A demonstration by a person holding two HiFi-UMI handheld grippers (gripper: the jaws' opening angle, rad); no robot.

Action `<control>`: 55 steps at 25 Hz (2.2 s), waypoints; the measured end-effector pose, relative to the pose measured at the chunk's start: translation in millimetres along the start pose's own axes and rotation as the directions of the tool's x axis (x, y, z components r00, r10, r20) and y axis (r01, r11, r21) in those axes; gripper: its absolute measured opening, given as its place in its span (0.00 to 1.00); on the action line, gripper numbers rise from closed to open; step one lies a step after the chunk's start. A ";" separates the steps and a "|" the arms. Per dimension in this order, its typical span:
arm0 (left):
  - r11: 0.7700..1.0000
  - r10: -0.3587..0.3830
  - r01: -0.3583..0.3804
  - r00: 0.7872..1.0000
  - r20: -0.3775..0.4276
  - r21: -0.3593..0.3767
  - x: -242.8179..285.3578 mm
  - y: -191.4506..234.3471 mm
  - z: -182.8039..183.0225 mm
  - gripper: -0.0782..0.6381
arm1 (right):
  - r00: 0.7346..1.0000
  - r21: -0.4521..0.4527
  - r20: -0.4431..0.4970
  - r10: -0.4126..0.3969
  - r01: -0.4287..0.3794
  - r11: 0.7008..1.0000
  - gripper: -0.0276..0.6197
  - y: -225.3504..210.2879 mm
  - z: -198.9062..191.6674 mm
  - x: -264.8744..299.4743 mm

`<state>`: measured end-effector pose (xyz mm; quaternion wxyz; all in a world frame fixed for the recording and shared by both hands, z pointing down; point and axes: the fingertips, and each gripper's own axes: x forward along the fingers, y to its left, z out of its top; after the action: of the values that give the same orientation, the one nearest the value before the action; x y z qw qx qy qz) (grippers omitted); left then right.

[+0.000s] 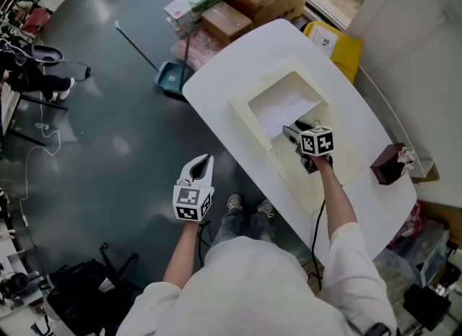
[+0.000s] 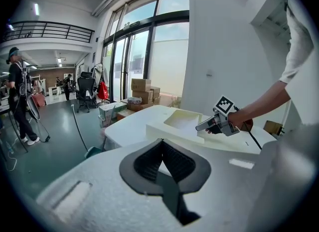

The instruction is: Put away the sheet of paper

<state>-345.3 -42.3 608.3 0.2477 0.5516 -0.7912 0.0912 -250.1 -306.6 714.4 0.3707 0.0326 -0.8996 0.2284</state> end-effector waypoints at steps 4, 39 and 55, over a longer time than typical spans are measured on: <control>1.000 -0.011 0.011 1.000 0.011 0.007 2.0 -2.6 5.2 0.12 | 0.998 -0.003 0.034 -0.047 0.047 0.999 0.40 -4.9 1.1 -10.7; 0.977 -0.178 0.158 0.974 0.138 0.140 5.4 -71.7 73.5 0.12 | 0.777 -0.081 0.519 -0.357 0.460 0.884 0.05 76.1 7.9 -225.4; 0.959 -0.247 0.208 0.945 0.215 0.190 -4.6 -105.0 107.0 0.12 | 0.709 0.000 0.564 -0.424 0.514 0.858 0.04 96.8 -10.3 -260.5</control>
<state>-278.8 -122.5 500.4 0.1140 0.6650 -0.7356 0.0609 -77.0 -244.5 505.7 0.1464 0.2949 -0.9436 0.0361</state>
